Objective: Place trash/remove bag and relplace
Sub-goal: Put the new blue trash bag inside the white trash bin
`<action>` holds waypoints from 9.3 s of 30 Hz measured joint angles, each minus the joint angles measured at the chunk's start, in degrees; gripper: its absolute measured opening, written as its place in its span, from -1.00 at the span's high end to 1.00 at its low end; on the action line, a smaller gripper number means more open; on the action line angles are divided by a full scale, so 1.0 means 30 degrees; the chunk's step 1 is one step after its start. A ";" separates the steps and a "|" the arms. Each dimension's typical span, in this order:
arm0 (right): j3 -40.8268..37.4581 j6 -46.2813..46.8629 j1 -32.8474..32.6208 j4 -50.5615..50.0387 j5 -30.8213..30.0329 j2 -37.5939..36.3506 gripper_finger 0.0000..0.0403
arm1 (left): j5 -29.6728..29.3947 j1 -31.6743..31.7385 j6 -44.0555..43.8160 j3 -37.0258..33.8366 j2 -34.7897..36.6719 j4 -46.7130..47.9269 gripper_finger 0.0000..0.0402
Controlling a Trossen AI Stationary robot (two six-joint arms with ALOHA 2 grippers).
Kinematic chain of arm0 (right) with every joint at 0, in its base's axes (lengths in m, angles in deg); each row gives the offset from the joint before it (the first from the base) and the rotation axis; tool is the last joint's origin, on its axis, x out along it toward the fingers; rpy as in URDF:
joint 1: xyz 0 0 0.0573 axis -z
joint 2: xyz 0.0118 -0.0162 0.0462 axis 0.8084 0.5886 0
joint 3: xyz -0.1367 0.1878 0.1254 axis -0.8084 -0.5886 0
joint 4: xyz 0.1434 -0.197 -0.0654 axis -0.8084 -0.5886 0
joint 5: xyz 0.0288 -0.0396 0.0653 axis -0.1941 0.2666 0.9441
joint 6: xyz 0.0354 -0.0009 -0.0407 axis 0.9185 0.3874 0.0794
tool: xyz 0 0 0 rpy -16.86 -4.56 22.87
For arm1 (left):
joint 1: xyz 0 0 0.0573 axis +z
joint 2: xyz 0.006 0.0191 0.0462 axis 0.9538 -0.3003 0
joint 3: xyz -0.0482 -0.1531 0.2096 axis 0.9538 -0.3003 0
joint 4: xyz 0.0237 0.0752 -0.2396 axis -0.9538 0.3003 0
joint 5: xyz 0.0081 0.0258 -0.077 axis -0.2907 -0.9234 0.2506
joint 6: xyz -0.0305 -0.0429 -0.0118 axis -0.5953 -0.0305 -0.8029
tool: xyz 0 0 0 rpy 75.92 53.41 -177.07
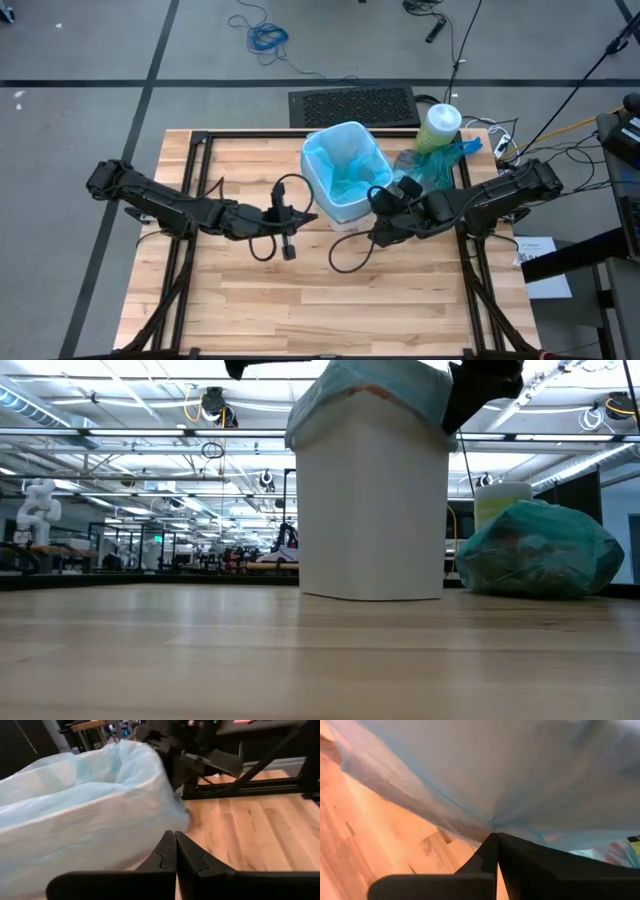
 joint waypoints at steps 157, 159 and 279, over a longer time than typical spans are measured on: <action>-1.2546 -0.9267 0.5621 2.4754 0.4039 -0.4932 1.00 | 1.0468 1.1354 -0.5967 -0.8240 -0.0169 -1.3540 1.00; -1.2546 -0.8825 0.5428 2.4654 0.4045 -0.4398 1.00 | 1.0468 1.1324 -0.5967 -0.8240 -0.0169 -1.3292 1.00; 0.8575 -1.6845 -0.1316 0.4141 0.4463 0.0440 1.00 | -0.3659 -0.2241 -0.4481 -0.8247 0.7406 -0.3337 1.00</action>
